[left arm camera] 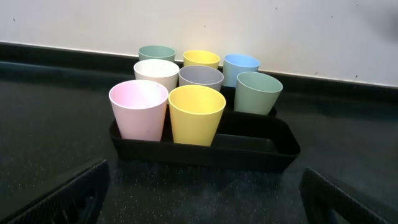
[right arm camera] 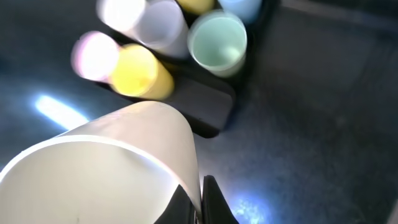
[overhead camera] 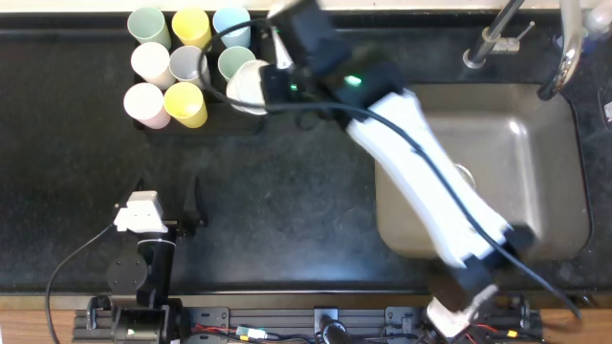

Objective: Store Cups

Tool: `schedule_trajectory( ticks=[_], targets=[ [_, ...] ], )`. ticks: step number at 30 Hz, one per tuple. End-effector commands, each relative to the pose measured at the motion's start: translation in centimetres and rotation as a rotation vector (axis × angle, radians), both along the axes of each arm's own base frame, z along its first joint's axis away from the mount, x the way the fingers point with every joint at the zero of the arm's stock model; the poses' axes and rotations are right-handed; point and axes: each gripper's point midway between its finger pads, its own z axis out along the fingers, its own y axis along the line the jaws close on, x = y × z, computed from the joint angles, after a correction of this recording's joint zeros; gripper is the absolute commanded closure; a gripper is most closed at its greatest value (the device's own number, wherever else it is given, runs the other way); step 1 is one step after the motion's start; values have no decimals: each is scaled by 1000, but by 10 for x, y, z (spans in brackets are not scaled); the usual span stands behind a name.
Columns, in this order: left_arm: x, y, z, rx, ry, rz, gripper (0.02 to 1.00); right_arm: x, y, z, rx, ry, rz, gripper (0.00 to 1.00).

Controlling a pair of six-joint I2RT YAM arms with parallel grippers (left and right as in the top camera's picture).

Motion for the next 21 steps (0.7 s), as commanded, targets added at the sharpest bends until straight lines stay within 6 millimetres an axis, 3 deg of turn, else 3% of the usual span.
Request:
schedule_trajectory(
  ticks=[1, 5, 9, 21],
  targets=[
    [0, 1, 0, 11, 0, 3, 18, 15, 14, -37, -57, 33, -38, 956],
    [0, 1, 0, 11, 0, 3, 18, 19, 26, -64, -92, 52, -30, 956],
    [0, 1, 0, 11, 0, 3, 18, 25, 37, -78, -82, 56, -37, 956],
    [0, 1, 0, 11, 0, 3, 18, 38, 45, -112, -104, 69, -64, 958]
  ],
)
